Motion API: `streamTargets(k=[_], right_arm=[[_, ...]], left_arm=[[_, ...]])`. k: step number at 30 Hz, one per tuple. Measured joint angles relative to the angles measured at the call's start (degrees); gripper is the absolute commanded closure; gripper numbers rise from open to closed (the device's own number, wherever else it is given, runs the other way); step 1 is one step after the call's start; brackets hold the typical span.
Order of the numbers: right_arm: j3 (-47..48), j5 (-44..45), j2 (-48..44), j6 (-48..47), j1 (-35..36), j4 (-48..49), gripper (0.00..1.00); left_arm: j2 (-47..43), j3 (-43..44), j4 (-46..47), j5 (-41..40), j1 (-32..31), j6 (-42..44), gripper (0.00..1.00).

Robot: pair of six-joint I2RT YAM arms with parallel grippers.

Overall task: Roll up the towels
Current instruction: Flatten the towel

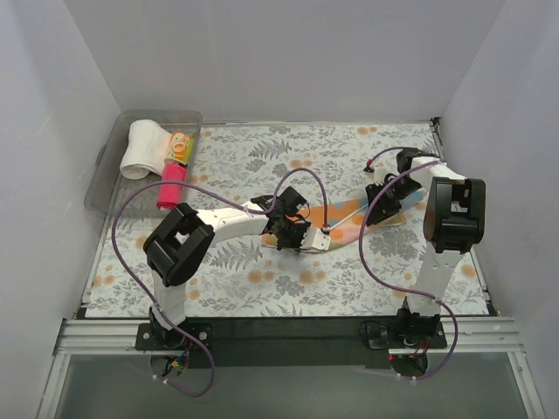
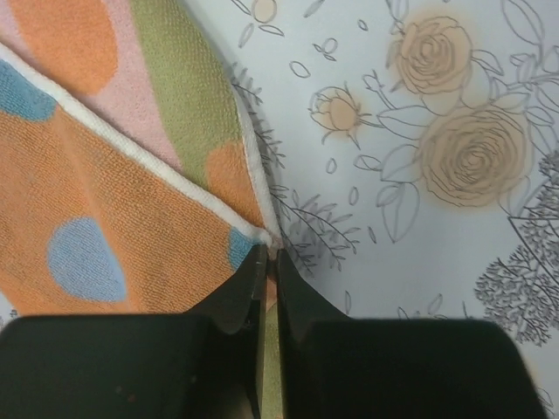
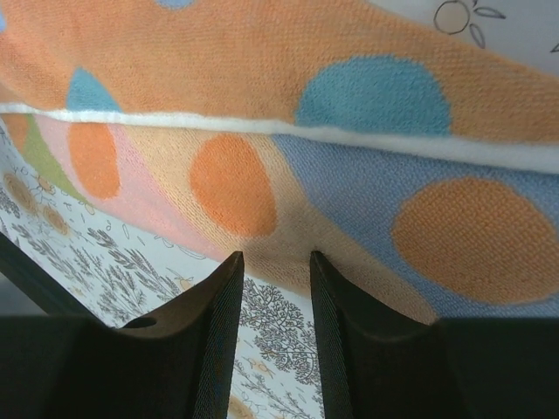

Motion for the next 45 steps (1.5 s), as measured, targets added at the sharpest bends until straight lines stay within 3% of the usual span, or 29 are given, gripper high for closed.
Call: streamTargets(k=[5,7,12,16,25,31,37,43,45], right_arm=[[-2.6,-0.4,-0.8,-0.5,1.3,0.2,0.64],[-4.6,-0.7,-2.3,-1.0,2.9,0.3,0.63],[-8.0,-7.0,-8.1,-2.9,5.7,-1.9,0.46],[-5.9,-11.0,-13.7,-4.2,3.1,-4.0,0.36],[4.9,-2.6,-12.5,-7.7,-6.3,-4.5,0.34],[5.4,2.0,-7.5,-13.5,-9.4,-4.7,0.24],[5.5,2.1,-4.4,-17.6,-9.5,-4.7,0.27],[5.5,1.0,-0.6,-18.9,-7.6,-4.7,0.41],[5.5,0.8,0.8,-19.2,-7.1,-4.6,0.54]], left_arm=[[-3.4,-2.6,-4.3,0.8,1.7,-0.2,1.0],[-5.6,-2.7,-8.3,2.5,5.1,-1.1,1.0],[-12.5,-2.5,-13.7,4.6,16.7,-2.9,1.0],[-16.3,-1.8,-15.1,5.0,22.6,-5.3,1.0],[-11.9,2.9,-14.9,5.1,30.4,-9.8,1.0],[-7.8,6.2,-15.0,5.5,31.5,-10.1,1.0],[-7.0,6.8,-15.8,5.7,31.5,-9.8,1.0],[-6.1,8.1,-15.7,5.7,31.5,-9.9,1.0],[-5.6,8.2,-15.8,5.7,31.5,-9.9,1.0]])
